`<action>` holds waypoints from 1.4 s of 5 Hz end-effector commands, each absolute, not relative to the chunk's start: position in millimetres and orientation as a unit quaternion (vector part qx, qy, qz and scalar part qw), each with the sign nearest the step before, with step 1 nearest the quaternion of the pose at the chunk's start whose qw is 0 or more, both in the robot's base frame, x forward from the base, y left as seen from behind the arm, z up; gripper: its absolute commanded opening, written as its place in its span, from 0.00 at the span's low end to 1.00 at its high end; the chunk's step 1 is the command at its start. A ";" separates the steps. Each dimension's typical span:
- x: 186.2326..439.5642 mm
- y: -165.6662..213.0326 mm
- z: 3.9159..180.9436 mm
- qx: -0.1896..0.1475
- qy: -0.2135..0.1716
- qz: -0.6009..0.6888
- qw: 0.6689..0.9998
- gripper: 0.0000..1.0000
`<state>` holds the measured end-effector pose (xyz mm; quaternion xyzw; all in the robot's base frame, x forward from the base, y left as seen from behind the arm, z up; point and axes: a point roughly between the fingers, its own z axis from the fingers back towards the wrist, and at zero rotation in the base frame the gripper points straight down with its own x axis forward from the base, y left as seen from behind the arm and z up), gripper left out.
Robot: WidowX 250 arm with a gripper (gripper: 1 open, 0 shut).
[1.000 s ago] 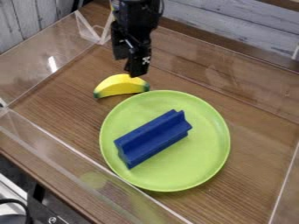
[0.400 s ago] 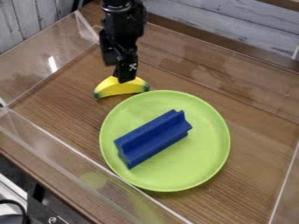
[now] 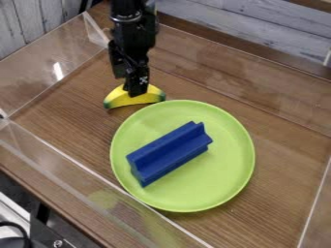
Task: Put the banana in the green plate
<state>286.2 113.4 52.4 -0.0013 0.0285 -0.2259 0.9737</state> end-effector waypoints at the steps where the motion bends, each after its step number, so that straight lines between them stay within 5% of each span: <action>1: 288.2 118.7 57.0 0.005 0.015 -0.221 0.975 1.00; 7: 293.9 126.1 44.8 -0.006 0.002 -0.217 0.976 1.00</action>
